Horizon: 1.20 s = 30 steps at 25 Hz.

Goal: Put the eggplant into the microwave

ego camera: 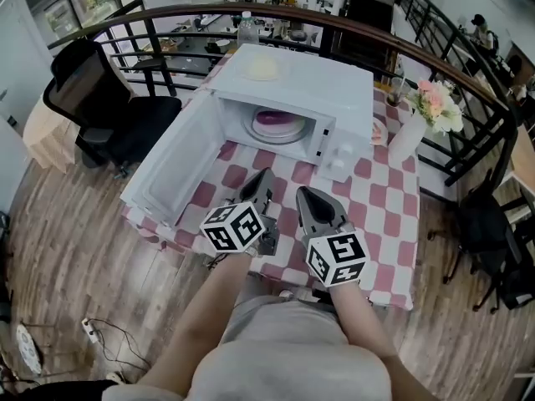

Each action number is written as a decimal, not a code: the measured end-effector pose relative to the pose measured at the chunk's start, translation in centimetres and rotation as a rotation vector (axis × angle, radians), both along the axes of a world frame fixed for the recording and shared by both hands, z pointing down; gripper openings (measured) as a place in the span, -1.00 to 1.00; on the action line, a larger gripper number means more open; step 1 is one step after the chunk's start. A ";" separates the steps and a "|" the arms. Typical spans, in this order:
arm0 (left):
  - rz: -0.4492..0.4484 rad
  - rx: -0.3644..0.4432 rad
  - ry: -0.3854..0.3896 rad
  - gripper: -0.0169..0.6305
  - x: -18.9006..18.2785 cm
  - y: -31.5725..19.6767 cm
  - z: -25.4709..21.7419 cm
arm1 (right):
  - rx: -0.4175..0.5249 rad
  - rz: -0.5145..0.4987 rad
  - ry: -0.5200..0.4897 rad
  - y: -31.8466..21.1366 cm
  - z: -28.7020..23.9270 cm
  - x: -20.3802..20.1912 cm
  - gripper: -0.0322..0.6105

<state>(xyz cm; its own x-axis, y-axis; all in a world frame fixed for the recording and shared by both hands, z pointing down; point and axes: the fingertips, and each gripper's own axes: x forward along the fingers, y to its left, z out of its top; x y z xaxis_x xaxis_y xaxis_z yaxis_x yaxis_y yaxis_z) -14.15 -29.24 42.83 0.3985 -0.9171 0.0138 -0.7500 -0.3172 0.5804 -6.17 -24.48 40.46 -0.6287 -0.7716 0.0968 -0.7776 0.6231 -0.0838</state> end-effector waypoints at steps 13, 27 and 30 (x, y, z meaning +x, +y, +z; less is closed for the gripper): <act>0.088 0.185 -0.322 -0.94 4.3 2.9 -2.9 | 0.043 -0.017 0.013 0.7 -0.2 1.0 -0.83; 0.125 0.240 -0.459 -0.94 6.4 4.1 -3.7 | 0.088 -0.014 0.001 0.6 -1.0 1.3 -0.83; 0.126 0.249 -0.473 -0.94 6.4 4.3 -3.9 | 0.090 -0.013 0.000 0.6 -1.0 1.2 -0.83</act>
